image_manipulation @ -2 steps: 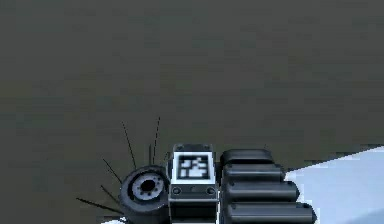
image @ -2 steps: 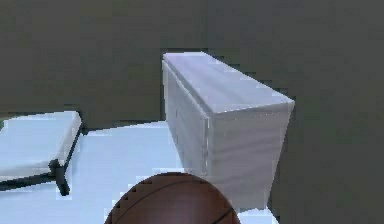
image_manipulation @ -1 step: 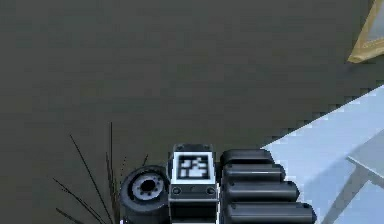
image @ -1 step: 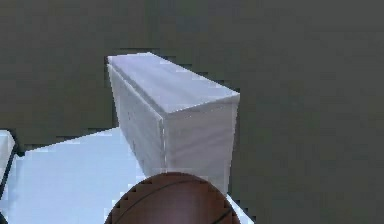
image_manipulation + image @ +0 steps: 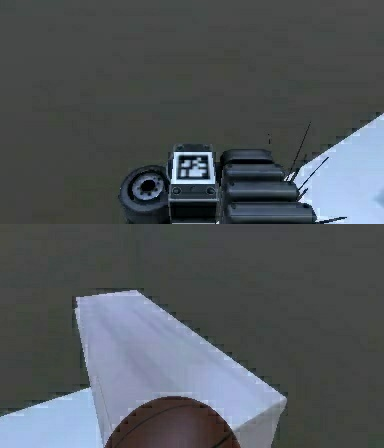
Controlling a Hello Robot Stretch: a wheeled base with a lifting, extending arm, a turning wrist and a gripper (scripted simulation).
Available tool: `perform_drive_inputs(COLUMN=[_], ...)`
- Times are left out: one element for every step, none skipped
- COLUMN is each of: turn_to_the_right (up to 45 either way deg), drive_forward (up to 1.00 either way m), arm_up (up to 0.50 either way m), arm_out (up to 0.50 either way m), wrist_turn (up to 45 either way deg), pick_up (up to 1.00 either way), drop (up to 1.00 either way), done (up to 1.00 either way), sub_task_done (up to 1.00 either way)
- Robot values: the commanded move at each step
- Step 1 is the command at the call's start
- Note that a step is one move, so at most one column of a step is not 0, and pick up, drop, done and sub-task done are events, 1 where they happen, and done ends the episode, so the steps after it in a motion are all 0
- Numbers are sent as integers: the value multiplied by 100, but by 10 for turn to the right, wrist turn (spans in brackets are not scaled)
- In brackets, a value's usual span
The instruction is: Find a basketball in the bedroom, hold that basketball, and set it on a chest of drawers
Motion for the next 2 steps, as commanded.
perform_drive_inputs(turn_to_the_right=[-450, -450], drive_forward=[0, 0], arm_up=[0, 0], arm_out=[0, 0], wrist_turn=[0, 0], pick_up=[0, 0], drop=[0, 0], done=[0, 0], sub_task_done=[0, 0])
